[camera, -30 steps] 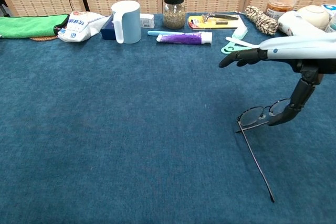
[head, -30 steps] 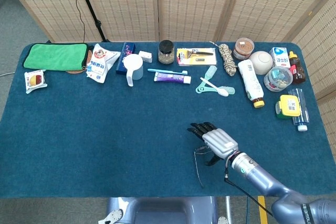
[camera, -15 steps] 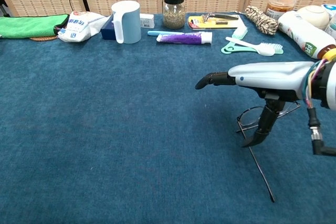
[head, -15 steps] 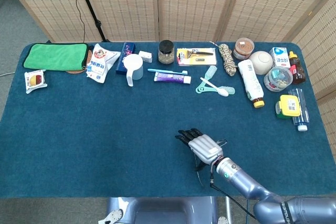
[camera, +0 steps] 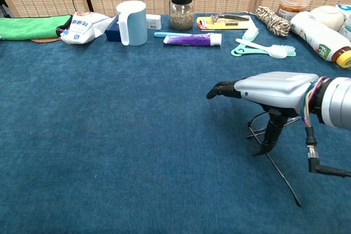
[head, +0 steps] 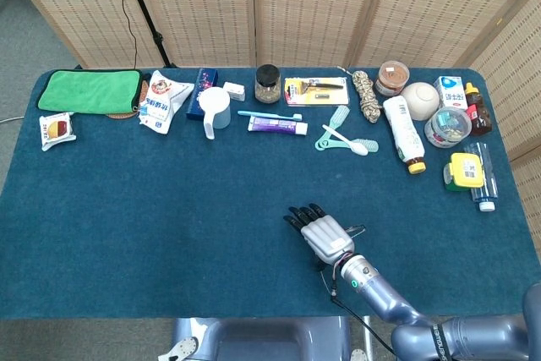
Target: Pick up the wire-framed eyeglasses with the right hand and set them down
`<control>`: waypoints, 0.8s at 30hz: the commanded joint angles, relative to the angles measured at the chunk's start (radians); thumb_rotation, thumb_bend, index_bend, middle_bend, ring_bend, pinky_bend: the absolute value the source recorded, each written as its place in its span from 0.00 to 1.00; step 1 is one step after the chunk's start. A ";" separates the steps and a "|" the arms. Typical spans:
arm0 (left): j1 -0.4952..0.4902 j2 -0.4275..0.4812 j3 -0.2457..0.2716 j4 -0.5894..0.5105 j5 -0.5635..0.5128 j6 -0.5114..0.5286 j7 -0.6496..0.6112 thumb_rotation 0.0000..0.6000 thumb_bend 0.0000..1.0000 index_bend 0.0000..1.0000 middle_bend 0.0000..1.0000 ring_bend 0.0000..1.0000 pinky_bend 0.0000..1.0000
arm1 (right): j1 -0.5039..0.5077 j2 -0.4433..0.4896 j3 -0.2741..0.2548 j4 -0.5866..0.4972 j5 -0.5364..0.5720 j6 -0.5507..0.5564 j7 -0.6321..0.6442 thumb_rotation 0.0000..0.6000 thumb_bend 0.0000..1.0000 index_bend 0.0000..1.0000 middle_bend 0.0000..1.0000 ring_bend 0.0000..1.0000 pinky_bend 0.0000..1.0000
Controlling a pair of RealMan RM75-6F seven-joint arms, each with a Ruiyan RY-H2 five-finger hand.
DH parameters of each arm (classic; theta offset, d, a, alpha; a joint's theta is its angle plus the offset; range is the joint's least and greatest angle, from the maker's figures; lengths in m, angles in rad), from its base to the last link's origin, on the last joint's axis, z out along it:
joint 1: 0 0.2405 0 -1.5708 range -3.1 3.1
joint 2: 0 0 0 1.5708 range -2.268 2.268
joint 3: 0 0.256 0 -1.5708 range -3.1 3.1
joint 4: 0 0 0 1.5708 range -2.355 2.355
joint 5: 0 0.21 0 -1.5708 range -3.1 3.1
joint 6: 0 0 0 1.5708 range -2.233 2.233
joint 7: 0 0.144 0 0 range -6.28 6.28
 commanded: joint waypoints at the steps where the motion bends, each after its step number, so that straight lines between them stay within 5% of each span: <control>1: 0.000 0.000 0.000 -0.001 0.001 0.001 0.000 0.90 0.37 0.10 0.00 0.00 0.00 | 0.001 -0.015 -0.012 0.025 0.004 0.021 -0.039 1.00 0.15 0.00 0.00 0.00 0.00; 24: -0.008 -0.002 -0.002 -0.023 0.010 0.000 0.027 0.90 0.37 0.10 0.00 0.00 0.00 | -0.033 0.038 -0.023 0.138 -0.042 0.022 -0.025 1.00 0.15 0.00 0.00 0.00 0.00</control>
